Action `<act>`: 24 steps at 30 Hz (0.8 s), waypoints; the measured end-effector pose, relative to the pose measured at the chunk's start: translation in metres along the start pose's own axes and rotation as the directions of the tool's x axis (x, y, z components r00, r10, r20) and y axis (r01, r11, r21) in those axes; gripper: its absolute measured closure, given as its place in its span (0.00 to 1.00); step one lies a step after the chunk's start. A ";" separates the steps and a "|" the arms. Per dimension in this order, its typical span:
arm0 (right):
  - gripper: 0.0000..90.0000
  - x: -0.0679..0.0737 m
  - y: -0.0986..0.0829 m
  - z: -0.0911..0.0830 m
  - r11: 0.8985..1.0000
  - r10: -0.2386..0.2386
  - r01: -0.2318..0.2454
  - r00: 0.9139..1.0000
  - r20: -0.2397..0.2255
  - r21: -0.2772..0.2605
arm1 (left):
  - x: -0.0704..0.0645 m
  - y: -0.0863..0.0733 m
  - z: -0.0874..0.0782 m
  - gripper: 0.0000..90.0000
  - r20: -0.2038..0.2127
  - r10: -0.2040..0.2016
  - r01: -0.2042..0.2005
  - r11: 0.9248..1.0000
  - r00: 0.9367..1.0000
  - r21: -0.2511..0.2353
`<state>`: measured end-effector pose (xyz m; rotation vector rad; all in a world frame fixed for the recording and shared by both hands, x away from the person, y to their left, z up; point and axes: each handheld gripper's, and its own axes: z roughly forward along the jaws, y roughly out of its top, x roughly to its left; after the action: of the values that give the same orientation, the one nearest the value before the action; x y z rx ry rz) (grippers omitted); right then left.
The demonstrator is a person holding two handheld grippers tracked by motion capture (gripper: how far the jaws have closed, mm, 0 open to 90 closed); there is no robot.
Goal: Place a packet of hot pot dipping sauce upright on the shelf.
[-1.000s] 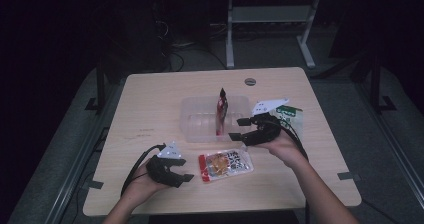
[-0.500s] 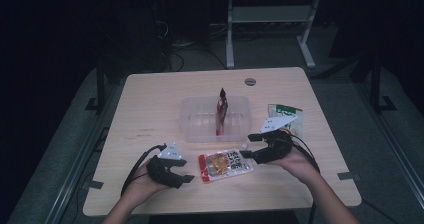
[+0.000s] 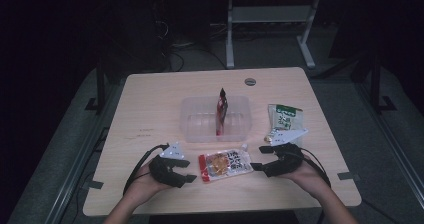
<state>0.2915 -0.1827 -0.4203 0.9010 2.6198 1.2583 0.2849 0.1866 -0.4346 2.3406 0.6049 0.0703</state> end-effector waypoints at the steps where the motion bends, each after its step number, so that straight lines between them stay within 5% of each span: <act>1: 0.33 0.001 -0.004 -0.001 1.000 0.005 -0.005 1.000 0.001 0.000 | 0.000 0.001 0.000 0.51 0.006 -0.001 0.001 1.000 1.000 0.004; 10: 0.31 0.003 -0.029 -0.007 0.998 0.040 -0.041 0.999 0.010 0.040 | -0.002 0.025 -0.002 0.99 0.051 0.024 -0.021 0.999 0.998 -0.047; 24: 0.31 0.002 -0.028 -0.003 0.999 0.031 -0.031 0.999 0.020 0.044 | 0.008 0.076 0.054 1.00 0.014 0.073 -0.073 0.997 0.997 -0.017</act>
<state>0.2756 -0.1970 -0.4382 0.9596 2.6385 1.1971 0.3344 0.1077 -0.4258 2.3447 0.5095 0.0913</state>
